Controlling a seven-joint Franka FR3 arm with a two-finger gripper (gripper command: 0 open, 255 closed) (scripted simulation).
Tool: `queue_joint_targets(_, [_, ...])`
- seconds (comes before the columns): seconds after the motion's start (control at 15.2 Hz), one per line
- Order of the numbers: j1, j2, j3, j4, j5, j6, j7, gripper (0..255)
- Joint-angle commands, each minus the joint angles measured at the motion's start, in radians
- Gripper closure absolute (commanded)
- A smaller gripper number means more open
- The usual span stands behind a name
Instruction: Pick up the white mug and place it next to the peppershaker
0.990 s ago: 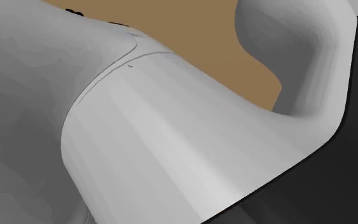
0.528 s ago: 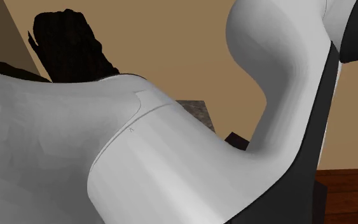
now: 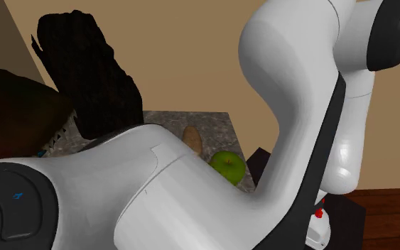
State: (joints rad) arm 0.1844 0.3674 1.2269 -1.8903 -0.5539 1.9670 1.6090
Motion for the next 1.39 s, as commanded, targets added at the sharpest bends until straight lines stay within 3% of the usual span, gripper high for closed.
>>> queue_joint_targets(0.0, [0.01,0.013,-0.014,-0.016,-0.017,0.021,0.013,255])
queue_joint_targets(0.59, [0.065,0.075,-0.083,-0.067,-0.097,0.1,0.073,255])
queue_joint_targets(1.12, [0.067,0.078,-0.087,-0.069,-0.101,0.103,0.076,255])
queue_joint_targets(1.19, [0.067,0.078,-0.087,-0.069,-0.101,0.103,0.076,0])
queue_joint_targets(1.32, [0.067,0.078,-0.087,-0.069,-0.101,0.103,0.076,0])
